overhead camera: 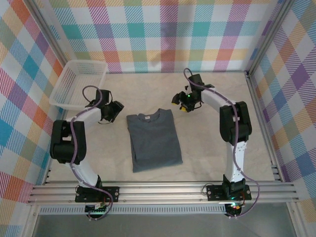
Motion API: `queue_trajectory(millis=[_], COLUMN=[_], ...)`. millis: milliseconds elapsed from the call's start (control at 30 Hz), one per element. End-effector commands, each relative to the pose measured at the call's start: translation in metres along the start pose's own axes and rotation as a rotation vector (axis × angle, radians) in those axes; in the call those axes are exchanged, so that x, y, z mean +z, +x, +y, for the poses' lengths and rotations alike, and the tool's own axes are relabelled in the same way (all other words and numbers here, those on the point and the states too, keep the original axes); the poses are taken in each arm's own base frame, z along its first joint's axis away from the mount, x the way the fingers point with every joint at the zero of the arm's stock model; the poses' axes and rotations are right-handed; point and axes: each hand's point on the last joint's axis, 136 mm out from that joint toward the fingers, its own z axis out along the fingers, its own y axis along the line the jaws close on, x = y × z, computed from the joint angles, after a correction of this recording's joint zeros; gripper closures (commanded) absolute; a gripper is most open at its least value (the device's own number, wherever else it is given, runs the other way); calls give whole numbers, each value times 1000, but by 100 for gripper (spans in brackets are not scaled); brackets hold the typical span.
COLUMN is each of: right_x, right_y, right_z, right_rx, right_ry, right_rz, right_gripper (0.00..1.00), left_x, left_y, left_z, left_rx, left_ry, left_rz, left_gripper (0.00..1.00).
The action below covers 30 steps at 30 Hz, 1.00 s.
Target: Fold the inside-out t-shirt
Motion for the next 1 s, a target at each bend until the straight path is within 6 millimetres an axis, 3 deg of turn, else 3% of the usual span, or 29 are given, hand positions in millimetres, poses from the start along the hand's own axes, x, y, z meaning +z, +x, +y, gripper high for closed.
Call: queue_trajectory(millis=[0,133,300,367,500,700,867,967], right_x=[-2,11,25,28,35,35,35,37], right_y=[23,43,54,56,60,62,62,62], right_z=[-8,-5,3,4,0,-3,-2,-2], right_rx=[-79,-93,-99,-97,-82,-77,-78,-70], right_ry=[0,-21,-32,-31,-24,-18,-18,-22], right_rz=[34,83,111,119,138,139,142,143], right_gripper=[42,42,41,41,42,42,42,42], left_x=[-17,-13,4,9,21,29,30,30], left_y=[27,56,70,77,94,101,106,111], left_z=[5,13,27,23,-6,8,5,-3], left_rx=[138,183,120,123,126,114,120,129], left_ry=[-35,-62,-110,-100,20,-37,-16,3], left_rz=[59,100,139,165,226,237,255,270], left_gripper=[42,41,41,42,50,52,49,58])
